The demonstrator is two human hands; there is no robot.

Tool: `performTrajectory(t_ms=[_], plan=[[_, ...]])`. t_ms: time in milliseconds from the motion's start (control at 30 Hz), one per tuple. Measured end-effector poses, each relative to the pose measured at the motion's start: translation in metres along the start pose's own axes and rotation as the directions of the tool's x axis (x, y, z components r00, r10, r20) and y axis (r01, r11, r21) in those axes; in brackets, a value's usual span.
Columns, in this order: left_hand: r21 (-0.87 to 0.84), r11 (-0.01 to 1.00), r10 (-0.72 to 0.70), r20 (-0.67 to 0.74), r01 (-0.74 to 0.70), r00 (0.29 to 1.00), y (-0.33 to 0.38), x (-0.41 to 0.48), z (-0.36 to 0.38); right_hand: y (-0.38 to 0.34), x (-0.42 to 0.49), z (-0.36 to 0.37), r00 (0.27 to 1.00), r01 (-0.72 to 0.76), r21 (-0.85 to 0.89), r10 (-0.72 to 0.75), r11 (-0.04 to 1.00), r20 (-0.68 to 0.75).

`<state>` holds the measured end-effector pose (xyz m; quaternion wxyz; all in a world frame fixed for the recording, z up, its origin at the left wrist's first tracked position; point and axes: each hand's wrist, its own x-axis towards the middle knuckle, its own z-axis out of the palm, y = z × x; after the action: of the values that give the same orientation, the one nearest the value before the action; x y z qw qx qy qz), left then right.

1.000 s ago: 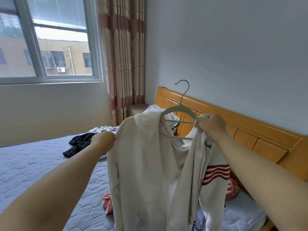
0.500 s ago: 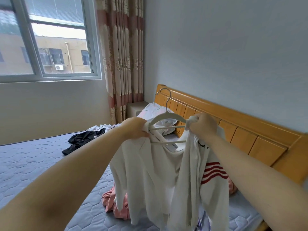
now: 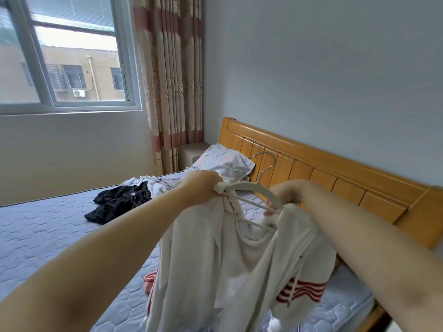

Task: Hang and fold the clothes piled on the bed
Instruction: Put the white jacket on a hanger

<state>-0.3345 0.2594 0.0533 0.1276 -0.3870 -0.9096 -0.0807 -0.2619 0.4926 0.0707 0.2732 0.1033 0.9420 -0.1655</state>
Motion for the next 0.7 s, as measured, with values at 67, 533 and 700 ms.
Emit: performTrajectory(t_ms=[67,533,700], plan=[[-0.037,0.999,0.036,0.082,-0.033,0.996,-0.007,-0.002,0.001,0.000,0.003,-0.010,0.976,0.133,0.141,-0.105,0.981,-0.191],[-0.307,0.947,-0.071,0.076,0.091,0.995,0.006,-0.005,0.009,-0.038,0.002,-0.055,0.889,0.114,-0.097,-0.145,0.989,-0.433],[-0.304,0.936,-0.178,0.020,0.175,0.984,-0.006,0.001,0.004,-0.010,0.002,-0.046,0.833,0.276,0.193,-0.134,0.942,-0.537]])
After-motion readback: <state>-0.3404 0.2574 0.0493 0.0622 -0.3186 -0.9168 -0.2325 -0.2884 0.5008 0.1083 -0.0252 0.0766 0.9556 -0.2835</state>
